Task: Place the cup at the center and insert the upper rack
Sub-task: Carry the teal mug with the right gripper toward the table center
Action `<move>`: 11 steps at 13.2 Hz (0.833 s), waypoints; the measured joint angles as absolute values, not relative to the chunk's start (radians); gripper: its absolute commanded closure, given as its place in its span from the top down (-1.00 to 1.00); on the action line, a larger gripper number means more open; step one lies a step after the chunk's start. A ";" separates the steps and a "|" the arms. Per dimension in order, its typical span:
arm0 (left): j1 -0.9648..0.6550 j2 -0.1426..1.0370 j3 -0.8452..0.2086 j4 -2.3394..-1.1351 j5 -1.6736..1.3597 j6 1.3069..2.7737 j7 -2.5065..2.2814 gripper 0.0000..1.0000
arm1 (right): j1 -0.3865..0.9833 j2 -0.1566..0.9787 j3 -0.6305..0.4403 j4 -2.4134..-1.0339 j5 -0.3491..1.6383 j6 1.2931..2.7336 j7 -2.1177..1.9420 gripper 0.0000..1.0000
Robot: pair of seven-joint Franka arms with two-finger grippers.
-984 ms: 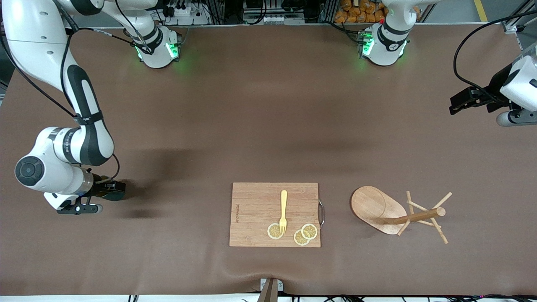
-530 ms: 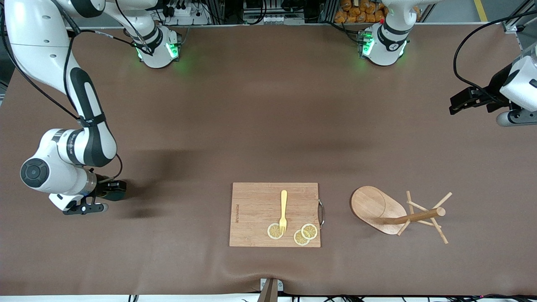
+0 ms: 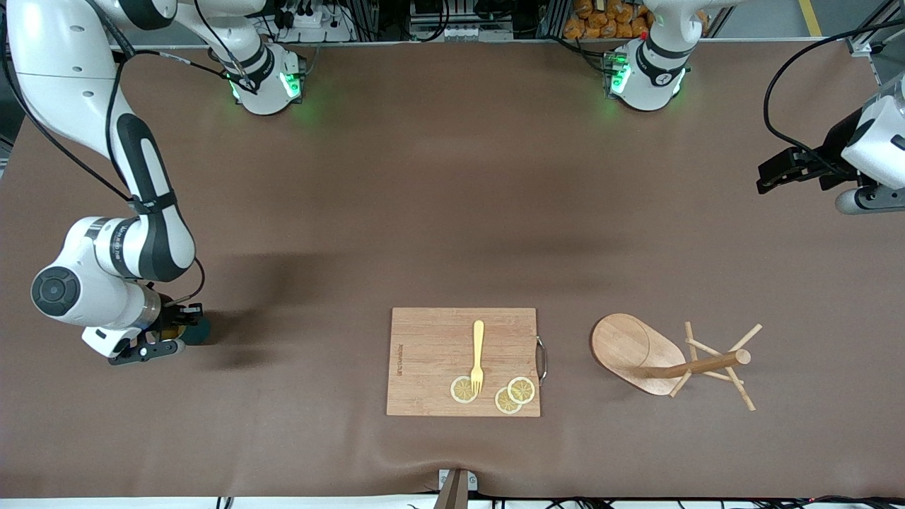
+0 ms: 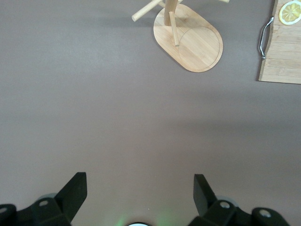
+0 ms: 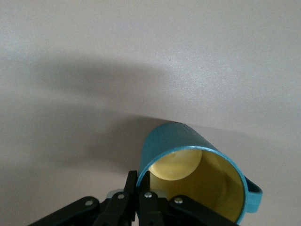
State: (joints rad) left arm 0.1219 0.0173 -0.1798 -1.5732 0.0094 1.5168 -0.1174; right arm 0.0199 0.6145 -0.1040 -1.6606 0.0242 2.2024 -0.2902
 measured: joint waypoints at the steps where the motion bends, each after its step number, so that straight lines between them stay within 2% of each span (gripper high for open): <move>1: 0.122 0.018 -0.180 -1.573 0.009 1.517 -0.117 1.00 | 0.020 0.614 -0.104 -1.660 0.024 2.202 -0.291 -1.00; 7: 0.123 0.023 -0.179 -1.573 0.009 1.517 -0.117 1.00 | 0.056 0.603 -0.078 -1.612 0.027 2.202 -0.277 -1.00; 11: 0.124 0.026 -0.179 -1.573 0.009 1.517 -0.117 1.00 | 0.149 0.577 -0.053 -1.605 0.031 2.188 -0.105 -1.00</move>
State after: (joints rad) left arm 0.1235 0.0263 -0.1792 -1.5733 0.0094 1.5168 -0.1173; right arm 0.1493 0.5773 -0.0531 -1.6048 0.0306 2.1877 -0.1054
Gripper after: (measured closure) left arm 0.000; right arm 0.956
